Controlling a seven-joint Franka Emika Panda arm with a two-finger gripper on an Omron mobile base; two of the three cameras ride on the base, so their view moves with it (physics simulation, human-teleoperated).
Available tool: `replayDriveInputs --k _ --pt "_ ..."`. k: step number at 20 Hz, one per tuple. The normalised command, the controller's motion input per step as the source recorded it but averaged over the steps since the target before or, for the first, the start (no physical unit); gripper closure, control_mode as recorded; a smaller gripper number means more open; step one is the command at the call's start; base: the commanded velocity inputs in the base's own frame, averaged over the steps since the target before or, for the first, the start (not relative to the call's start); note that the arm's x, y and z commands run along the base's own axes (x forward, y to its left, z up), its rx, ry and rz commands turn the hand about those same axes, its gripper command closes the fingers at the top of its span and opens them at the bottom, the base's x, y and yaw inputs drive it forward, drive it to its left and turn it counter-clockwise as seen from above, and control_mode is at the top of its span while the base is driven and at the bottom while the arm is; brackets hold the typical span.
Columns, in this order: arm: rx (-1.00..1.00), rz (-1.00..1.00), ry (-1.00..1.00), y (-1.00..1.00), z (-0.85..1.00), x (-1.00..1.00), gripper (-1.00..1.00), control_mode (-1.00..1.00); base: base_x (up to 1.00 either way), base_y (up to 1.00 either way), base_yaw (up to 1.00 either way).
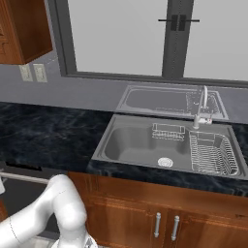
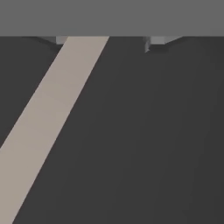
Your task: Open the dishwasher door and pull out the top rack.
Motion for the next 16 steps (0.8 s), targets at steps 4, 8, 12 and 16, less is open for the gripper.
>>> replayDriveInputs --k 4,8,12,16 --pt "0.00 -0.05 0.08 -0.01 -0.35 -0.47 1.00 -1.00 0.00 0.00 0.00" --pt "0.01 -0.05 0.23 0.00 -0.50 -0.81 1.00 -1.00 0.00 0.00 0.00" --pt "0.02 -0.06 0.31 0.11 -0.64 -1.00 1.00 -1.00 0.00 0.00 0.00" --pt "0.02 -0.03 0.40 0.10 -0.80 -1.00 1.00 -1.00 0.00 0.00 0.00"
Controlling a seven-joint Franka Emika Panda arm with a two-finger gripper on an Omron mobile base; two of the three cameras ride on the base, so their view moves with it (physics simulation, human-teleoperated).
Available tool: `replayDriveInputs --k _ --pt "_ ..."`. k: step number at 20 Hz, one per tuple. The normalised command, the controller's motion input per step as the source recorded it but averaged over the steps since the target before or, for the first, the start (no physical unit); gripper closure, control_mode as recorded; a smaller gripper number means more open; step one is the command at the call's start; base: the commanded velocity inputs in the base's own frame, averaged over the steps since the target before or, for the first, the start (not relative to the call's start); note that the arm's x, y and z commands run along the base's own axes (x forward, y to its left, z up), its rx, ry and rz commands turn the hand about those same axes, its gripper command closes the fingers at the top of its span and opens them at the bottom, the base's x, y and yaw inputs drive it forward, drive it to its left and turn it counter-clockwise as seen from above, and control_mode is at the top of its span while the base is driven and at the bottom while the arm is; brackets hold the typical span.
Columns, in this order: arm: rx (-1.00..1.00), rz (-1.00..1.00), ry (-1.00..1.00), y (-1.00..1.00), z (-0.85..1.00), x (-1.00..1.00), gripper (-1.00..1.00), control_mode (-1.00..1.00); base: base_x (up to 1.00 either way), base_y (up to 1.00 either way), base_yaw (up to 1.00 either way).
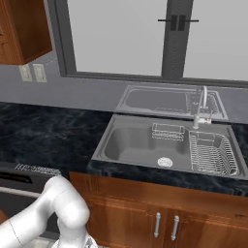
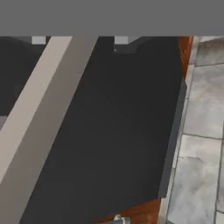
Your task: Open the dishwasher door and pull out the top rack.
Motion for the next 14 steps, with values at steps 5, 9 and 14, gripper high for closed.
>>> replayDriveInputs --k 5,9,14 --pt "0.00 -0.01 0.48 0.17 -0.84 -1.00 1.00 -1.00 0.00 0.00 0.00" --pt "0.00 0.00 0.50 0.22 -0.87 -1.00 1.00 -1.00 0.00 0.00 0.00" --pt "0.00 -0.03 0.53 0.30 -0.91 -1.00 1.00 -1.00 0.00 0.00 0.00"
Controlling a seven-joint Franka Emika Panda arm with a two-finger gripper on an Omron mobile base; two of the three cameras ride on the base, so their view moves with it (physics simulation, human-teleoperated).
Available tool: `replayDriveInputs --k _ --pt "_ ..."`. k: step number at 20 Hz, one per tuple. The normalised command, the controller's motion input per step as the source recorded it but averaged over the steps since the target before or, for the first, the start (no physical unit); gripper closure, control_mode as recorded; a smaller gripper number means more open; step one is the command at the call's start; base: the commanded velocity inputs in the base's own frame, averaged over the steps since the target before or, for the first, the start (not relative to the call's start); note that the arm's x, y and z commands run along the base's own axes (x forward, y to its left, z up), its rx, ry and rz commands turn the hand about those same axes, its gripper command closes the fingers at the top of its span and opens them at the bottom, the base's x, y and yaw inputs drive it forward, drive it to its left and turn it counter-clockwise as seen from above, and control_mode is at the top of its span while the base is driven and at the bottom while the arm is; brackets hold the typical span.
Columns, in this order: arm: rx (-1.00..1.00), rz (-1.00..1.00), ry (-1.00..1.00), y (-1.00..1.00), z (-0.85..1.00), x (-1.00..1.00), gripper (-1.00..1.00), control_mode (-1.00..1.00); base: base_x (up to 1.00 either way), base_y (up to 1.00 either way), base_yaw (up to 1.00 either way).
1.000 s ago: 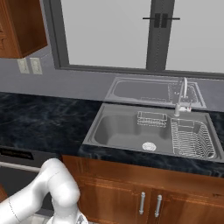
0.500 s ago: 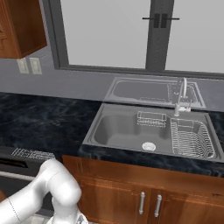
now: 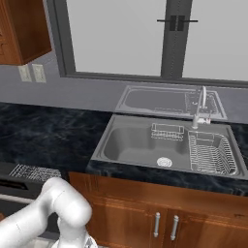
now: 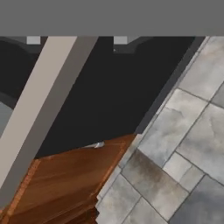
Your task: Open the dishwasher door and pull out the top rack.
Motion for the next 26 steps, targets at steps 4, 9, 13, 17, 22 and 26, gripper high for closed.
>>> replayDriveInputs --k 4,9,13,17,22,26 --pt "-0.02 -0.03 0.52 0.39 -0.95 -1.00 1.00 -1.00 0.00 0.00 0.00" --pt "-0.06 -0.06 0.55 0.57 -0.91 -1.00 1.00 -1.00 0.00 0.00 0.00" --pt "-0.08 -0.11 0.65 0.66 -0.85 -1.00 -1.00 -1.00 0.00 0.00 0.00" --pt "-0.03 -0.14 0.76 0.54 -0.55 -1.00 -1.00 -1.00 0.00 0.00 0.00" --pt "0.02 -0.17 0.79 0.14 -0.06 -1.00 -1.00 -1.00 0.00 0.00 0.00" --pt "0.09 -0.20 0.60 0.03 0.75 -1.00 -1.00 -1.00 0.00 0.00 0.00"
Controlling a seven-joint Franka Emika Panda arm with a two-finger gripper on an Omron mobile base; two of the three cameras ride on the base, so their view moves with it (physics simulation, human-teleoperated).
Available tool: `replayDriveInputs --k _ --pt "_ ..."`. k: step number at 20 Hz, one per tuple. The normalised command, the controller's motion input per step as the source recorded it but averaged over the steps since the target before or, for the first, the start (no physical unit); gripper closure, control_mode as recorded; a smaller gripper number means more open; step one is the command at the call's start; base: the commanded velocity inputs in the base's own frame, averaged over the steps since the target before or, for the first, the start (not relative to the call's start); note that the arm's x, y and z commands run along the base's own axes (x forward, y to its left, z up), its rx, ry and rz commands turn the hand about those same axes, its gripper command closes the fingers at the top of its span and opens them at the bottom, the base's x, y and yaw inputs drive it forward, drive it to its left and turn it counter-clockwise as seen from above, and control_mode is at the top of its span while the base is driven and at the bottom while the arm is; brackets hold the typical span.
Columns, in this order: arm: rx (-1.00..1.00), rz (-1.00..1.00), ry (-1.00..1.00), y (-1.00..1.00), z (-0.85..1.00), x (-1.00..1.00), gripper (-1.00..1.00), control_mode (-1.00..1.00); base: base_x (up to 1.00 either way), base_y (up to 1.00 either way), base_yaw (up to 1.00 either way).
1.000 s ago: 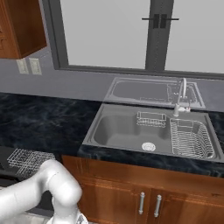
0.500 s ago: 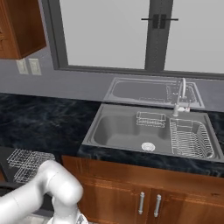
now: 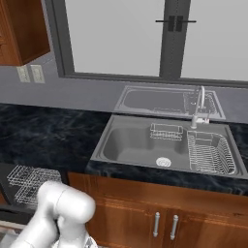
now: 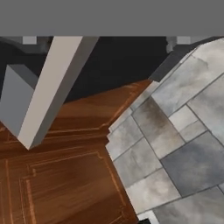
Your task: Open the dishwasher door and pull out the top rack.
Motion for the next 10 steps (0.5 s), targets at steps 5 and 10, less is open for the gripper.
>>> replayDriveInputs --k 5,10 --pt "0.01 -0.16 0.54 0.00 0.78 -1.00 -1.00 -1.00 0.00 0.00 0.00" --pt "0.00 -0.10 0.48 0.00 0.39 -1.00 -1.00 -1.00 0.00 0.00 0.00"
